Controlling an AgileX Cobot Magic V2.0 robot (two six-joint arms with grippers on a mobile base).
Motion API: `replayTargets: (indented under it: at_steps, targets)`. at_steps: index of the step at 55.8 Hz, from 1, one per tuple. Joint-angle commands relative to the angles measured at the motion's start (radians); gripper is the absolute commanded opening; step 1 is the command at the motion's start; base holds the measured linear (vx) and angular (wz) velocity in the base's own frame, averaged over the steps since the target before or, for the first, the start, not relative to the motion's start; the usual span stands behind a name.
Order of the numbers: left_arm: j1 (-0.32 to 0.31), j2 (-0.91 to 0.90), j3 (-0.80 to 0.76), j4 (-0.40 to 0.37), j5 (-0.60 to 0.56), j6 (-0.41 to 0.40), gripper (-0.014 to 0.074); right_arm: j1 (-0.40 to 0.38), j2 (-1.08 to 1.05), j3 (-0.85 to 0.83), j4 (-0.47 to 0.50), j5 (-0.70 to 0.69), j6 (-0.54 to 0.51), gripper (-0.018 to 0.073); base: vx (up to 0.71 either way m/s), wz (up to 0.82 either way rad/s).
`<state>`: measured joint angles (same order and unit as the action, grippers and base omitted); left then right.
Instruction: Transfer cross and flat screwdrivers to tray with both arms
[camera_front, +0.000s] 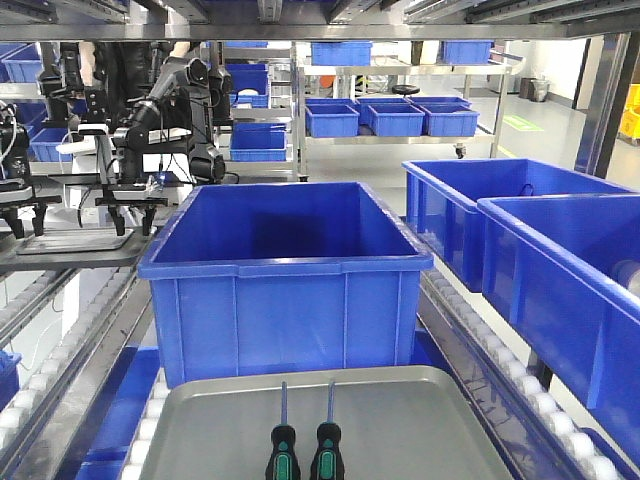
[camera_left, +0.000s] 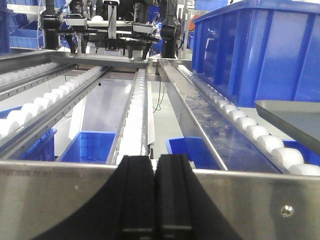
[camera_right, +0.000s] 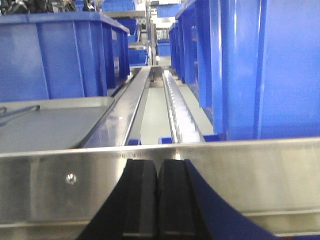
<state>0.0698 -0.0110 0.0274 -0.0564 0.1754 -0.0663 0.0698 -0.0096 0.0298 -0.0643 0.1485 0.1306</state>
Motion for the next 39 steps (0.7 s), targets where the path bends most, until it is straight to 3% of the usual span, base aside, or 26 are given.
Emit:
replayTargets:
  at_steps: [1,39]
  targets:
    - [-0.001,-0.014,-0.026,-0.001,-0.080,-0.010,-0.0006,-0.005,-0.007,0.008,-0.008,-0.061,-0.007,-0.0010,0.00,0.00]
    - [-0.001,-0.014,-0.026,-0.001,-0.080,-0.010,-0.0006,-0.005,-0.007,0.008,-0.008,-0.048,-0.007,-0.0008,0.00,0.00]
